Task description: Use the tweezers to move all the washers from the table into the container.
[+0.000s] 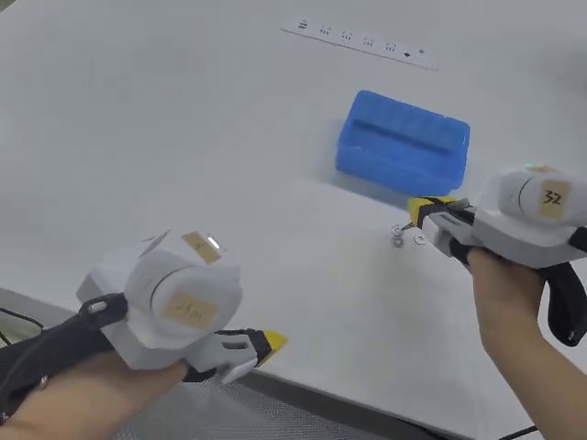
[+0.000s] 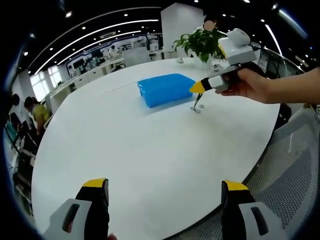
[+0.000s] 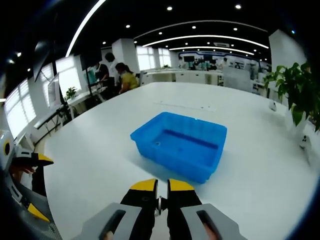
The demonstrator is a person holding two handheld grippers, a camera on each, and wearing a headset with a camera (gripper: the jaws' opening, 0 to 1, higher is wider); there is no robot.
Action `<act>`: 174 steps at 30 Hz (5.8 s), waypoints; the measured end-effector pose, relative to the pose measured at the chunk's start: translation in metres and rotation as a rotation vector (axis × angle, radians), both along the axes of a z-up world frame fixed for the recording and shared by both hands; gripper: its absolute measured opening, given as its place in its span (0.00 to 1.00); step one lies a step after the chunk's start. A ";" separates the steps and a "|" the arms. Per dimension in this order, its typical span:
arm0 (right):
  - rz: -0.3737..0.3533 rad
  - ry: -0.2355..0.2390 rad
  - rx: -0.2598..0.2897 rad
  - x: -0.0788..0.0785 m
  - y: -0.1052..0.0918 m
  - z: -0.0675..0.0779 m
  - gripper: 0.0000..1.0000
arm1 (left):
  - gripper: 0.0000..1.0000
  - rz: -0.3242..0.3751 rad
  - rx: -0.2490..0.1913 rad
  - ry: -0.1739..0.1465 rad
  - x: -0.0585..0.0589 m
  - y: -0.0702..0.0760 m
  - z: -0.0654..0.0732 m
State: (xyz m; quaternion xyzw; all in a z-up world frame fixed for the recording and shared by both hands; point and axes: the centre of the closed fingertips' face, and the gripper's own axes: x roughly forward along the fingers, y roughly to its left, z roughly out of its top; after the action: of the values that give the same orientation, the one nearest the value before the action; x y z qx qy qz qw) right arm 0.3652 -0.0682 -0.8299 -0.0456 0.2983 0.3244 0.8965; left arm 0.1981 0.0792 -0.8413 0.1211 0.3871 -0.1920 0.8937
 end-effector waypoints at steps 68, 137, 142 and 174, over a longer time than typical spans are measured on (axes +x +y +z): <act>0.163 -0.133 -0.050 0.042 0.032 0.078 0.02 | 0.95 -0.003 -0.003 -0.001 0.000 -0.001 0.000; 0.118 -0.112 0.000 0.070 0.039 0.056 0.03 | 0.94 -0.010 0.006 0.026 -0.003 -0.001 -0.004; 0.130 -0.134 0.038 0.049 0.035 0.074 0.03 | 0.94 -0.010 0.002 0.023 -0.003 -0.001 -0.004; 0.060 0.022 0.034 -0.005 0.005 0.001 0.04 | 0.95 -0.033 0.012 0.034 -0.005 -0.004 -0.006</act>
State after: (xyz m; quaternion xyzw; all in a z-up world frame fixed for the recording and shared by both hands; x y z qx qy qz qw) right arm 0.3600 -0.0632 -0.8292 -0.0357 0.3012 0.3564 0.8837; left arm 0.1931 0.0752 -0.8475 0.1295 0.4014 -0.2063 0.8829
